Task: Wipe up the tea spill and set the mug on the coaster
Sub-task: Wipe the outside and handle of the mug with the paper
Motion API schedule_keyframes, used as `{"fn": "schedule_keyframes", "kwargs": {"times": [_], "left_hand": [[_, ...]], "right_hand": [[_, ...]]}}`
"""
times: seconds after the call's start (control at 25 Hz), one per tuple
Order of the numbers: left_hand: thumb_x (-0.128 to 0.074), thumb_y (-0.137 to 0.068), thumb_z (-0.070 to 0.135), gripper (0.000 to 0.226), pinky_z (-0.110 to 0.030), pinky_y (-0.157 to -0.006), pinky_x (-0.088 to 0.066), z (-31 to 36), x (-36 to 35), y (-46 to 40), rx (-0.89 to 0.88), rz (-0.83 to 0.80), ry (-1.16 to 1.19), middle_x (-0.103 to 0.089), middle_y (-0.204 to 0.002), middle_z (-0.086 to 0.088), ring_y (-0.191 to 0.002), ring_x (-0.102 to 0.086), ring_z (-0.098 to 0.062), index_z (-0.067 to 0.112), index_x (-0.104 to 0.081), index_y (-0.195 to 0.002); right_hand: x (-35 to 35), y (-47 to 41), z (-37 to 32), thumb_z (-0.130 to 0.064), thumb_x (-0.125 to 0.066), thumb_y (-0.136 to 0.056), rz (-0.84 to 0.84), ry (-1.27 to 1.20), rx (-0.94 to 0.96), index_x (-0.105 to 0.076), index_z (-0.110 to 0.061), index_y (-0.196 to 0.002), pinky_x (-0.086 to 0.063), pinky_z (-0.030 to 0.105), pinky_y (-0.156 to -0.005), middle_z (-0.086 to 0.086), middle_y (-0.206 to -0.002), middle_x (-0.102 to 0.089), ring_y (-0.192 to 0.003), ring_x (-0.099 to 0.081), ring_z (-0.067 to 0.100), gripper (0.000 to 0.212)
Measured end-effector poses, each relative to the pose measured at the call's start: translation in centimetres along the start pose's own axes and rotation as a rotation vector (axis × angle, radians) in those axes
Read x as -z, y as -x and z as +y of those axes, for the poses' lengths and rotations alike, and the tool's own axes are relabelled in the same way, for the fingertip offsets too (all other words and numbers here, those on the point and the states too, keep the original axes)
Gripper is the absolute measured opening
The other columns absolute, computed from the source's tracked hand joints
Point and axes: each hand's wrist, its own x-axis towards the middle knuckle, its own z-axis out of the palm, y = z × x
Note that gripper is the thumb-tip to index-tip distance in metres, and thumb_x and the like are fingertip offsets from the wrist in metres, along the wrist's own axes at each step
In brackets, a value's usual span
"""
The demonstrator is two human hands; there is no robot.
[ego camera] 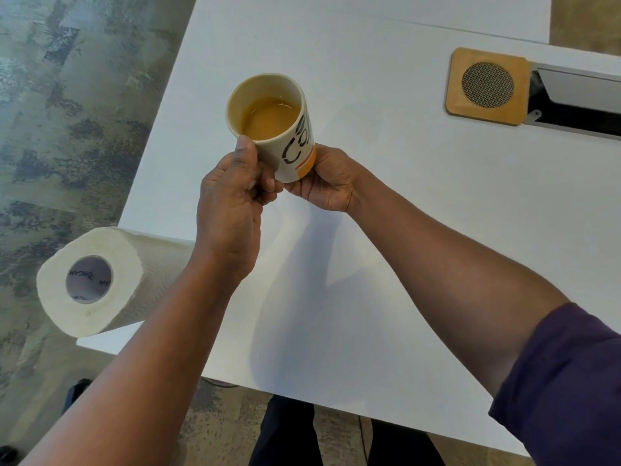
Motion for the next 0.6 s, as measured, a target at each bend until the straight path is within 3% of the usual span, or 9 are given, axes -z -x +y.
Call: {"fn": "schedule_keyframes", "kwargs": {"times": [0.16, 0.44, 0.6], "left_hand": [[-0.046, -0.102, 0.042, 0.046, -0.028, -0.078, -0.049, 0.1, 0.1, 0.0, 0.003, 0.001, 0.006, -0.055, -0.066, 0.005, -0.075, -0.053, -0.016, 0.033, -0.068, -0.063], [-0.046, -0.104, 0.039, 0.045, -0.031, -0.081, -0.048, 0.1, 0.4, -0.3, 0.014, 0.038, 0.037, -0.055, -0.067, 0.004, -0.079, -0.049, -0.019, 0.031, -0.066, -0.065], [-0.047, -0.105, 0.037, 0.041, -0.032, -0.083, -0.046, -0.1, 0.3, -0.7, 0.010, 0.070, 0.057, -0.056, -0.067, 0.004, -0.076, -0.051, -0.015, 0.027, -0.067, -0.072]], "right_hand": [[0.7, -0.1, -0.8, 0.000, -0.054, -0.097, 0.000, -0.002, 0.057, -0.059, 0.003, -0.122, -0.039, 0.047, -0.116, 0.023, -0.128, -0.057, -0.116, -0.055, 0.033, 0.025], [2.4, 1.0, -2.5, 0.005, -0.055, -0.096, 0.007, -0.046, 0.183, -0.062, -0.005, -0.120, -0.058, 0.025, -0.078, 0.015, -0.105, -0.067, -0.090, -0.063, 0.021, 0.027], [2.8, 1.8, -1.8, 0.007, -0.055, -0.095, 0.033, 0.017, 0.211, -0.064, -0.007, -0.114, -0.056, 0.023, -0.074, 0.012, -0.100, -0.069, -0.083, -0.064, 0.020, 0.025]]}}
